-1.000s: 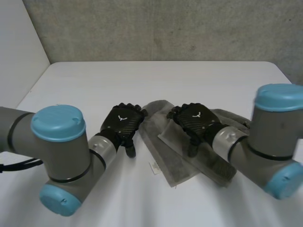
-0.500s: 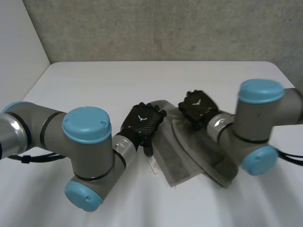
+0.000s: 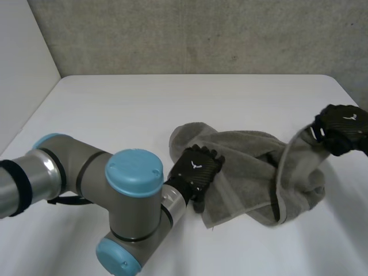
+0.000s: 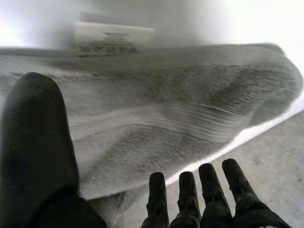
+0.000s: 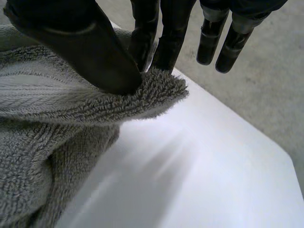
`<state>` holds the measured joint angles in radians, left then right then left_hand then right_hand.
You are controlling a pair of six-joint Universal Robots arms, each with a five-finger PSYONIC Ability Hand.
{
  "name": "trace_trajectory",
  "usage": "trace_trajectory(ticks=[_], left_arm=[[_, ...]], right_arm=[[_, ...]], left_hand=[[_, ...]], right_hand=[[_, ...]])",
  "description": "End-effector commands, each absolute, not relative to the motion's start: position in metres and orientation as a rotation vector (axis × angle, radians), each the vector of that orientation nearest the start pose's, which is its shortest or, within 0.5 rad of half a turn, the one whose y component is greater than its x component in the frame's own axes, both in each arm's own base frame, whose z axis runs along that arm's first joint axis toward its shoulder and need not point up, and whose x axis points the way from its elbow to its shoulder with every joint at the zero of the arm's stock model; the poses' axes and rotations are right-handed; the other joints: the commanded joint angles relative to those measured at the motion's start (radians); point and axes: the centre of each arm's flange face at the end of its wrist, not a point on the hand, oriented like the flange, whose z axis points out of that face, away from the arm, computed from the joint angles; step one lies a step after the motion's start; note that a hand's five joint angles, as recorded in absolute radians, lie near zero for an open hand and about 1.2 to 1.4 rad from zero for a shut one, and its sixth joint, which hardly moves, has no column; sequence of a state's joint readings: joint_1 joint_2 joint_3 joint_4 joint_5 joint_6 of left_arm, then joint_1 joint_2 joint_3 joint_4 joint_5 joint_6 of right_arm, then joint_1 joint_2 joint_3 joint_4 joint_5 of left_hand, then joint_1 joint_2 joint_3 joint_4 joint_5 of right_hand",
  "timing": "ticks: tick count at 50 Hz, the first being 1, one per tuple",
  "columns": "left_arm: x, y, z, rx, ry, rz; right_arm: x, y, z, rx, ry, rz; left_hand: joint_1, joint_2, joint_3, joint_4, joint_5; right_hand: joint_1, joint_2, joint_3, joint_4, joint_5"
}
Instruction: Fold the towel.
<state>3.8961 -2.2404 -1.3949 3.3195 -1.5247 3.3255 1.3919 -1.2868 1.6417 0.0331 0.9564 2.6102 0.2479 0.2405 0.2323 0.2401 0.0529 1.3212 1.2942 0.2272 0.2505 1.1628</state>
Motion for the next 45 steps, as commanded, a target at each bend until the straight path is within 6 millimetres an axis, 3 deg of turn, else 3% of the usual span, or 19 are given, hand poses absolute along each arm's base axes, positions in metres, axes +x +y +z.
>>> trace_trajectory(ticks=[1, 5, 6, 7, 8, 9, 20, 25, 36, 45], left_arm=[[-0.388, -0.164, 0.121, 1.504, 2.557, -1.955], [-0.391, -0.159, 0.117, 1.53, 2.559, -1.94], [-0.391, -0.159, 0.117, 1.53, 2.559, -1.94], [-0.393, -0.157, 0.117, 1.542, 2.557, -1.943], [-0.394, -0.155, 0.116, 1.55, 2.556, -1.941], [-0.394, -0.155, 0.116, 1.55, 2.556, -1.941], [-0.402, -0.154, 0.111, 1.58, 2.559, -1.921], [-0.403, -0.155, 0.104, 1.589, 2.575, -1.879], [-0.405, -0.156, 0.1, 1.599, 2.601, -1.818], [-0.405, -0.158, 0.117, 1.572, 2.587, -1.881]], right_arm=[[0.1, -0.332, 0.203, -0.837, 2.348, -1.718], [0.09, -0.333, 0.203, -0.833, 2.385, -1.713], [0.085, -0.334, 0.204, -0.839, 2.403, -1.72], [0.085, -0.334, 0.204, -0.839, 2.403, -1.72], [0.081, -0.334, 0.204, -0.837, 2.414, -1.726], [0.08, -0.333, 0.204, -0.84, 2.421, -1.724], [0.083, -0.326, 0.197, -0.821, 2.428, -1.668], [0.084, -0.325, 0.195, -0.821, 2.432, -1.657], [0.085, -0.322, 0.192, -0.817, 2.436, -1.636], [0.087, -0.32, 0.189, -0.821, 2.438, -1.621]], left_hand=[[-0.052, -0.045, -0.058, -0.066, -0.032], [-0.052, -0.045, -0.058, -0.066, -0.032], [-0.052, -0.045, -0.058, -0.066, -0.032], [-0.052, -0.045, -0.058, -0.066, -0.032], [-0.052, -0.045, -0.058, -0.066, -0.032], [-0.052, -0.045, -0.058, -0.066, -0.032], [-0.034, -0.027, -0.058, -0.066, -0.014], [0.086, 0.093, -0.058, -0.066, 0.106], [0.594, 0.601, -0.058, -0.066, 0.614], [1.147, 1.155, -0.058, -0.066, 1.168]], right_hand=[[0.075, 0.102, -0.053, -0.076, 0.059], [-0.005, 0.022, -0.053, -0.076, -0.021], [-0.459, -0.432, -0.053, -0.076, -0.476], [-0.464, -0.437, -0.053, -0.076, -0.48], [-1.002, -0.975, -0.053, -0.076, -1.018], [-1.147, -1.12, -0.053, -0.076, -1.163], [-1.147, -1.12, -0.053, -0.076, -1.163], [-1.147, -1.12, -0.053, -0.076, -1.163], [-1.147, -1.12, -0.053, -0.076, -1.163], [-1.147, -1.12, -0.053, -0.076, -1.163]])
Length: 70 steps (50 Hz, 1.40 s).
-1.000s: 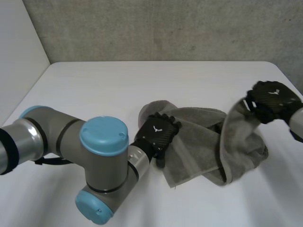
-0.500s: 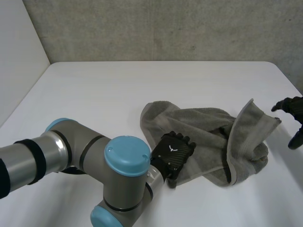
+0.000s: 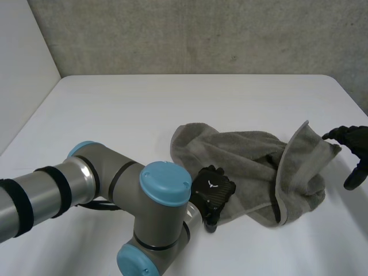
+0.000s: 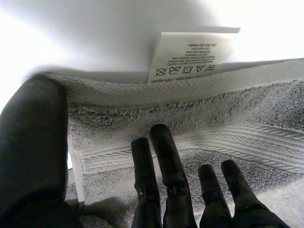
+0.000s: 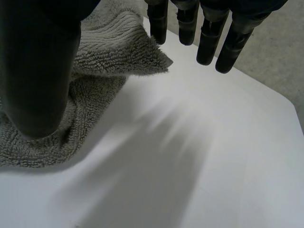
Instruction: Fold the towel.
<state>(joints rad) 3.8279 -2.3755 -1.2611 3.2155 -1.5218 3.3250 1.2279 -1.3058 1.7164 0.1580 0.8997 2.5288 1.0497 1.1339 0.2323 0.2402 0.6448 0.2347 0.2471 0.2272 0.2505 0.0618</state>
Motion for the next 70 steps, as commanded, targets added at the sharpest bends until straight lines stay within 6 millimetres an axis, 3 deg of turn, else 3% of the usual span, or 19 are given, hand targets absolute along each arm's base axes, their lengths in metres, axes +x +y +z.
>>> trace_trajectory(ticks=[1, 18, 27, 29, 35, 40, 44, 48, 56, 67, 69, 70], left_arm=[[-0.406, -0.159, 0.121, 1.569, 2.581, -1.896], [-0.405, -0.162, 0.131, 1.551, 2.571, -1.926], [-0.397, -0.17, 0.136, 1.423, 2.53, -1.919], [-0.394, -0.172, 0.141, 1.395, 2.527, -1.927], [-0.367, -0.204, 0.175, 1.217, 2.501, -2.009], [-0.347, -0.216, 0.198, 1.117, 2.478, -2.069], [-0.33, -0.222, 0.209, 1.043, 2.466, -2.089], [-0.322, -0.223, 0.21, 1.023, 2.471, -2.079], [-0.316, -0.226, 0.19, 1.063, 2.493, -2.082], [-0.32, -0.232, 0.147, 1.087, 2.532, -2.0], [-0.322, -0.234, 0.139, 1.092, 2.544, -1.978], [-0.322, -0.234, 0.139, 1.092, 2.544, -1.978]], right_arm=[[0.087, -0.32, 0.189, -0.821, 2.438, -1.621], [0.087, -0.318, 0.187, -0.817, 2.442, -1.611], [0.092, -0.312, 0.192, -0.816, 2.415, -1.615], [0.098, -0.307, 0.2, -0.844, 2.367, -1.639], [0.113, -0.296, 0.216, -0.9, 2.3, -1.682], [0.154, -0.265, 0.245, -0.95, 2.171, -1.671], [0.17, -0.248, 0.256, -0.984, 2.115, -1.664], [0.194, -0.229, 0.259, -1.064, 2.03, -1.639], [0.218, -0.222, 0.243, -1.104, 2.049, -1.594], [0.226, -0.223, 0.215, -1.115, 2.091, -1.516], [0.227, -0.221, 0.206, -1.114, 2.109, -1.472], [0.227, -0.221, 0.206, -1.114, 2.109, -1.472]], left_hand=[[0.347, 0.262, -0.058, -0.066, 0.577], [0.347, 0.262, -0.058, -0.066, 0.577], [0.347, 0.262, -0.058, -0.066, 0.577], [0.347, 0.262, -0.058, -0.066, 0.577], [0.347, 0.262, -0.058, -0.066, 0.577], [0.347, 0.262, -0.058, -0.066, 0.577], [0.347, 0.262, -0.058, -0.066, 0.577], [0.347, 0.262, -0.058, -0.066, 0.577], [0.347, 0.262, -0.058, -0.066, 0.577], [0.347, 0.262, -0.058, -0.066, 0.577], [0.084, 0.0, -0.058, -0.066, 0.314], [0.083, -0.001, -0.058, -0.066, 0.313]], right_hand=[[-0.06, -0.073, -0.053, -0.076, -0.062], [-0.06, -0.073, -0.053, -0.076, -0.062], [-0.06, -0.073, -0.053, -0.076, -0.062], [-0.06, -0.073, -0.053, -0.076, -0.062], [-0.06, -0.073, -0.053, -0.076, -0.062], [-0.06, -0.073, -0.053, -0.076, -0.062], [-0.06, -0.073, -0.053, -0.076, -0.062], [-0.06, -0.073, -0.053, -0.076, -0.062], [-0.06, -0.073, -0.053, -0.076, -0.062], [-0.06, -0.073, -0.053, -0.076, -0.062], [-0.06, -0.073, -0.053, -0.076, -0.062], [-0.06, -0.073, -0.053, -0.076, -0.062]])
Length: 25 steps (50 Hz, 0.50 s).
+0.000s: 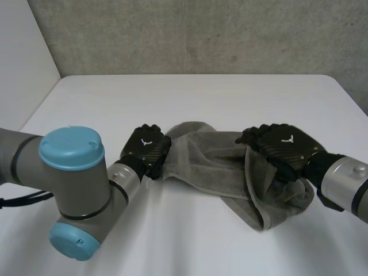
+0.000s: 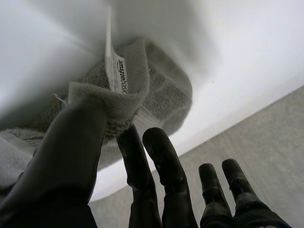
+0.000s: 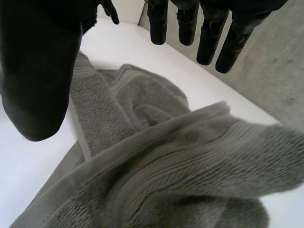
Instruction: Fold the towel.
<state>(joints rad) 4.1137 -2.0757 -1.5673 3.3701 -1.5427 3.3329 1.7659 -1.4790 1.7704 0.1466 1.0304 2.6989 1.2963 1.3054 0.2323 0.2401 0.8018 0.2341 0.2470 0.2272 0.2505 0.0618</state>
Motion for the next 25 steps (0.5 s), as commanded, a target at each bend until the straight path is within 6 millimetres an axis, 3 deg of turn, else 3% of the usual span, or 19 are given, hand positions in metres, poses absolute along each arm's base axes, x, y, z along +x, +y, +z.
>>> trace_trajectory(ticks=[1, 2, 4, 10, 19, 24, 25], left_arm=[[-0.323, -0.235, 0.137, 1.093, 2.547, -1.973], [-0.323, -0.235, 0.137, 1.093, 2.547, -1.973], [-0.323, -0.235, 0.135, 1.096, 2.55, -1.967], [-0.325, -0.234, 0.132, 1.104, 2.551, -1.965], [-0.326, -0.233, 0.131, 1.108, 2.548, -1.97], [-0.327, -0.234, 0.129, 1.112, 2.549, -1.971], [-0.327, -0.234, 0.127, 1.116, 2.553, -1.967]], right_arm=[[0.228, -0.22, 0.204, -1.118, 2.11, -1.458], [0.23, -0.219, 0.201, -1.123, 2.109, -1.443], [0.231, -0.218, 0.201, -1.126, 2.107, -1.44], [0.231, -0.217, 0.2, -1.125, 2.109, -1.436], [0.229, -0.217, 0.198, -1.118, 2.121, -1.425], [0.228, -0.217, 0.198, -1.116, 2.122, -1.426], [0.228, -0.217, 0.198, -1.116, 2.122, -1.426]], left_hand=[[-0.263, -0.272, -0.058, -0.066, 0.057], [-0.264, -0.273, -0.058, -0.066, 0.056], [-0.535, -0.545, -0.058, -0.066, -0.216], [-0.677, -0.686, -0.058, -0.066, -0.357], [-0.683, -0.693, -0.058, -0.066, -0.364], [-0.484, -0.493, -0.058, -0.066, -0.164], [-0.17, -0.179, -0.058, -0.066, 0.15]], right_hand=[[-0.06, -0.073, -0.053, -0.076, -0.062], [-0.06, -0.073, -0.053, -0.076, -0.062], [-0.06, -0.073, -0.053, -0.076, -0.062], [-0.06, -0.073, -0.053, -0.076, -0.062], [-0.06, -0.073, -0.053, -0.076, -0.062], [-0.06, -0.073, -0.053, -0.076, -0.062], [-0.06, -0.073, -0.053, -0.076, -0.062]])
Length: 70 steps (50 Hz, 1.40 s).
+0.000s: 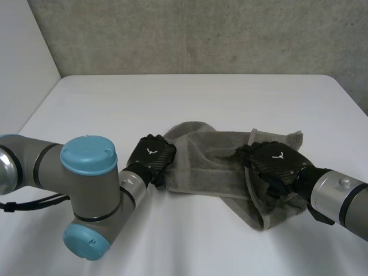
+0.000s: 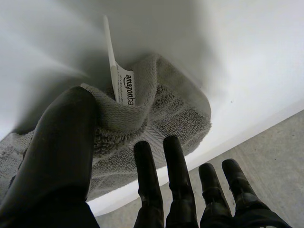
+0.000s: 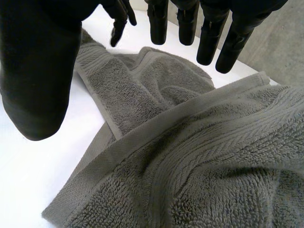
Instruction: Fold the towel.
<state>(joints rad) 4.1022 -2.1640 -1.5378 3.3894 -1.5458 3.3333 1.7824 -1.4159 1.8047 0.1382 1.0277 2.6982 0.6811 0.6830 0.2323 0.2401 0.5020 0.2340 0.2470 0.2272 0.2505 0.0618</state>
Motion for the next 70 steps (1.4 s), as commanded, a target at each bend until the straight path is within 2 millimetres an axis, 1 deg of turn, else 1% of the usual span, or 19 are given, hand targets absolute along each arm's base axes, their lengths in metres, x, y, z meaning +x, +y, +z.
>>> trace_trajectory(ticks=[1, 8, 10, 14, 16, 18, 20, 24, 30, 32, 34, 38, 43, 48, 49, 54, 62, 64, 70], left_arm=[[-0.328, -0.235, 0.126, 1.122, 2.554, -1.968], [-0.328, -0.235, 0.132, 1.17, 2.495, -1.968], [-0.327, -0.234, 0.139, 1.176, 2.467, -1.99], [-0.322, -0.236, 0.172, 1.124, 2.402, -2.102], [-0.319, -0.236, 0.18, 1.104, 2.386, -2.132], [-0.315, -0.239, 0.186, 1.077, 2.38, -2.147], [-0.307, -0.245, 0.197, 1.026, 2.355, -2.179], [-0.301, -0.248, 0.2, 0.994, 2.35, -2.181], [-0.291, -0.256, 0.197, 0.949, 2.36, -2.154], [-0.287, -0.26, 0.197, 0.932, 2.359, -2.15], [-0.281, -0.267, 0.198, 0.895, 2.354, -2.145], [-0.275, -0.275, 0.201, 0.855, 2.342, -2.15], [-0.265, -0.284, 0.204, 0.805, 2.331, -2.147], [-0.258, -0.286, 0.212, 0.769, 2.317, -2.164], [-0.258, -0.286, 0.212, 0.769, 2.317, -2.164], [-0.258, -0.283, 0.214, 0.753, 2.328, -2.18], [-0.259, -0.277, 0.223, 0.722, 2.346, -2.224], [-0.258, -0.276, 0.223, 0.718, 2.347, -2.224], [-0.255, -0.272, 0.224, 0.715, 2.35, -2.219]], right_arm=[[0.229, -0.216, 0.198, -1.118, 2.121, -1.428], [0.231, -0.213, 0.198, -1.117, 2.11, -1.424], [0.235, -0.213, 0.199, -1.097, 2.091, -1.438], [0.242, -0.21, 0.197, -1.103, 2.053, -1.443], [0.249, -0.205, 0.193, -1.135, 2.032, -1.427], [0.264, -0.197, 0.174, -1.202, 2.023, -1.363], [0.266, -0.199, 0.164, -1.228, 2.048, -1.357], [0.263, -0.207, 0.148, -1.298, 2.13, -1.381], [0.244, -0.222, 0.141, -1.498, 2.222, -1.472], [0.231, -0.235, 0.144, -1.512, 2.264, -1.505], [0.224, -0.242, 0.147, -1.504, 2.288, -1.529], [0.211, -0.251, 0.159, -1.464, 2.324, -1.584], [0.187, -0.256, 0.195, -1.46, 2.351, -1.701], [0.171, -0.259, 0.206, -1.422, 2.361, -1.703], [0.171, -0.259, 0.206, -1.421, 2.361, -1.703], [0.168, -0.255, 0.212, -1.357, 2.325, -1.652], [0.172, -0.257, 0.212, -1.231, 2.324, -1.625], [0.173, -0.266, 0.203, -1.138, 2.346, -1.571], [0.172, -0.279, 0.205, -0.995, 2.372, -1.557]], left_hand=[[0.712, 0.711, -0.058, -0.066, 0.717], [0.715, 0.713, -0.058, -0.066, 0.72], [0.715, 0.713, -0.058, -0.066, 0.72], [0.715, 0.713, -0.058, -0.066, 0.72], [0.715, 0.713, -0.058, -0.066, 0.72], [0.715, 0.713, -0.058, -0.066, 0.72], [0.715, 0.713, -0.058, -0.066, 0.72], [0.715, 0.713, -0.058, -0.066, 0.72], [0.715, 0.713, -0.058, -0.066, 0.72], [0.715, 0.713, -0.058, -0.066, 0.72], [0.715, 0.713, -0.058, -0.066, 0.72], [0.715, 0.713, -0.058, -0.066, 0.72], [0.715, 0.713, -0.058, -0.066, 0.72], [0.715, 0.713, -0.058, -0.066, 0.72], [0.715, 0.713, -0.058, -0.066, 0.72], [0.715, 0.713, -0.058, -0.066, 0.72], [0.715, 0.713, -0.058, -0.066, 0.72], [0.715, 0.713, -0.058, -0.066, 0.72], [0.715, 0.713, -0.058, -0.066, 0.72]], right_hand=[[-0.059, -0.073, -0.053, -0.076, -0.062], [-0.059, -0.073, -0.053, -0.076, -0.062], [-0.059, -0.073, -0.053, -0.076, -0.062], [-0.059, -0.073, -0.053, -0.076, -0.062], [-0.059, -0.073, -0.053, -0.076, -0.062], [-0.059, -0.073, -0.053, -0.076, -0.062], [-0.059, -0.073, -0.053, -0.076, -0.062], [-0.059, -0.073, -0.053, -0.076, -0.062], [0.265, 0.252, -0.053, -0.076, 0.263], [0.496, 0.483, -0.053, -0.076, 0.493], [0.552, 0.539, -0.053, -0.076, 0.55], [0.559, 0.545, -0.053, -0.076, 0.556], [0.55, 0.537, -0.053, -0.076, 0.547], [0.494, 0.481, -0.053, -0.076, 0.492], [0.494, 0.481, -0.053, -0.076, 0.492], [-0.059, -0.073, -0.053, -0.076, -0.062], [-0.059, -0.073, -0.053, -0.076, -0.062], [-0.059, -0.073, -0.053, -0.076, -0.062], [-0.059, -0.073, -0.053, -0.076, -0.062]])
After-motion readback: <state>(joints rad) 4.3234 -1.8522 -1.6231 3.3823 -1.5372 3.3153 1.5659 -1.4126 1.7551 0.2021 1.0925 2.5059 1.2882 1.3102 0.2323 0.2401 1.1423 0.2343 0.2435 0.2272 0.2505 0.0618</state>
